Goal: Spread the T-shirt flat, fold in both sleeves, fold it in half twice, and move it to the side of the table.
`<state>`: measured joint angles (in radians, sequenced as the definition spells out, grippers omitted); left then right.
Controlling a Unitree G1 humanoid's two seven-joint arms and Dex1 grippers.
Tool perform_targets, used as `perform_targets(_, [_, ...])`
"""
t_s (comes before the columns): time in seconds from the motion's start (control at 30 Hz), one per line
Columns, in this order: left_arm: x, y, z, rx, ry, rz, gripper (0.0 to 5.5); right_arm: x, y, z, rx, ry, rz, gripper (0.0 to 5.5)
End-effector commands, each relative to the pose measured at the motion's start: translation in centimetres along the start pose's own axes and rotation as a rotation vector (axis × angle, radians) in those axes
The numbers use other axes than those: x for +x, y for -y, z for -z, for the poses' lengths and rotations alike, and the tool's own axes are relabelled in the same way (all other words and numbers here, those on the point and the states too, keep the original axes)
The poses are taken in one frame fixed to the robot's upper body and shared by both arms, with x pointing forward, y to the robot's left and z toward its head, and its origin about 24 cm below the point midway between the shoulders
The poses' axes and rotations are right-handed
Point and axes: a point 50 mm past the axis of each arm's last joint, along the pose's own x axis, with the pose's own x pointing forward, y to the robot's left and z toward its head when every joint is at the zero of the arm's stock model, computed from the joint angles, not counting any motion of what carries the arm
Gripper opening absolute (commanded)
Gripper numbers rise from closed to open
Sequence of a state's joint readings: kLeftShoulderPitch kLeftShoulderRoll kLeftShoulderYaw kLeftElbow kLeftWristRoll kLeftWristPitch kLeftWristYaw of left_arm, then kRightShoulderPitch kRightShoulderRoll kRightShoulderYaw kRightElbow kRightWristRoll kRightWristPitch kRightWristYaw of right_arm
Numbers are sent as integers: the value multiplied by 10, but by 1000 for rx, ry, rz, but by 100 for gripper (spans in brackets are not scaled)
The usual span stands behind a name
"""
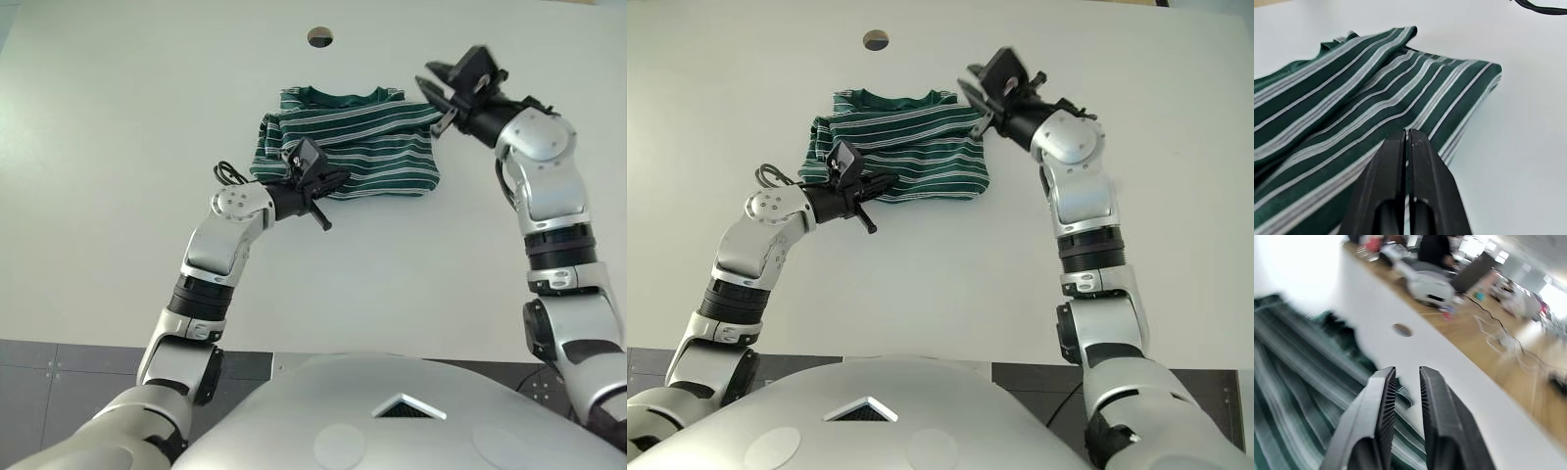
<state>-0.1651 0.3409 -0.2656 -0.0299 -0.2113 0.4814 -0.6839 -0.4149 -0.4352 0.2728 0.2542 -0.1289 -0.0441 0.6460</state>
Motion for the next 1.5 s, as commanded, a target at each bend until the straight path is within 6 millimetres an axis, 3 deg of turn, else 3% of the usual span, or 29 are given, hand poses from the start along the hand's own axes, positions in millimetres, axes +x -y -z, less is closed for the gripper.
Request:
perform_targets(0.03, [-2, -2, 3, 6, -41, -10, 10, -2, -12, 16, -146, -93, -94, 22])
perform_targets(0.2, [3, -4, 4, -14, -73, -9, 10, 0, -16, 40, -294, -237, -130, 15])
perform_targets(0.37, [7, -3, 12, -28, -136, -2, 10, 2, -18, 44, -384, -282, -166, 15])
perform_targets(0.43, [9, -5, 15, -42, -157, -9, 10, -4, -31, 45, -430, -298, -269, 15])
perform_targets(0.57, [2, -8, 11, -58, -144, -12, 10, -29, -67, 31, -502, -265, -507, 15])
perform_targets(0.7, [-8, -8, 4, -63, -104, -26, 10, -43, -93, 13, -506, -219, -612, 15])
perform_targets(0.93, [-30, -9, -16, -60, 3, -64, 10, -53, -138, -14, -458, -114, -734, 15])
perform_targets(1.1, [-36, -11, -18, -73, 27, -86, 10, -55, -156, -35, -367, -22, -745, 15])
perform_targets(1.17, [-36, -11, -18, -78, 31, -89, 10, -53, -150, -44, -333, 10, -689, 15])
perform_targets(1.33, [-42, -12, -17, -75, 38, -104, 10, -46, -88, -84, -265, 126, -384, 15])
perform_targets(1.5, [-44, -11, -5, -67, -17, -110, 10, -43, -80, -98, -219, 166, -363, 15])
